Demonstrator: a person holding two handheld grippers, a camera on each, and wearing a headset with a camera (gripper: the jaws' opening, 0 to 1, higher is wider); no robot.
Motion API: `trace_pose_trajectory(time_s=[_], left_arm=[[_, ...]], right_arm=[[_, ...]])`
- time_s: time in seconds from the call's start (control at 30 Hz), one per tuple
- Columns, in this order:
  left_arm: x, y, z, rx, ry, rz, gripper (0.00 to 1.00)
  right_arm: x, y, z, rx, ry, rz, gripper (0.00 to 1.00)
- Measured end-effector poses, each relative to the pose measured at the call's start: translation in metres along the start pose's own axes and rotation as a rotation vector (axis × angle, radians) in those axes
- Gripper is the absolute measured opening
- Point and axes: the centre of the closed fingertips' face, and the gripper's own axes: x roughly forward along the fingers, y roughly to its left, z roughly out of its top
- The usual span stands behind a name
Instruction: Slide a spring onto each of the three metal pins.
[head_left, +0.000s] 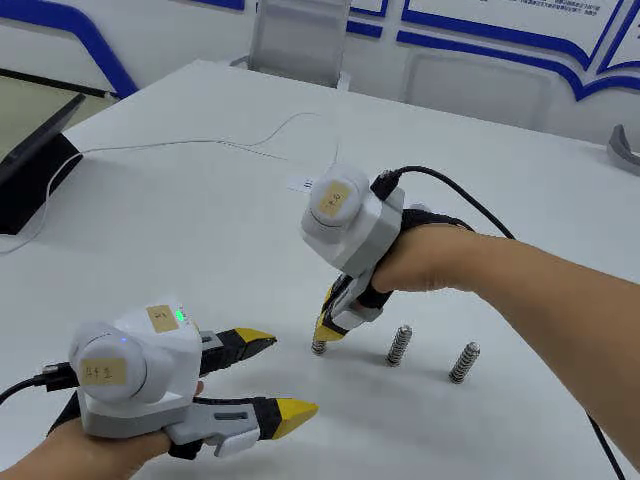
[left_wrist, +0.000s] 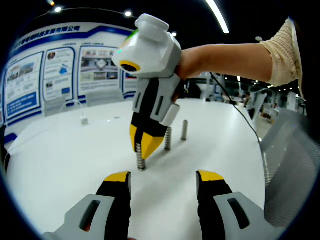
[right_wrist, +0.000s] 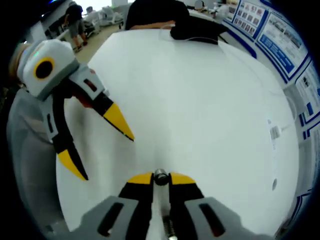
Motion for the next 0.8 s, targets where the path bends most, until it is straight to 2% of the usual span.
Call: trace_pose_trajectory(time_s=[0.37, 0.8], left_arm=[[0.001, 0.0, 0.001, 0.001, 0.003, 0.002, 0.54], [0.004, 0.003, 0.006, 0.004, 0.001, 0.008, 0.57]], right_arm=[[-0.013, -0.002, -0.003, -0.003, -0.048, -0.021, 0.23], [-0.042, -0.01, -0.023, 0.063, -0.145, -0.087, 0.34]])
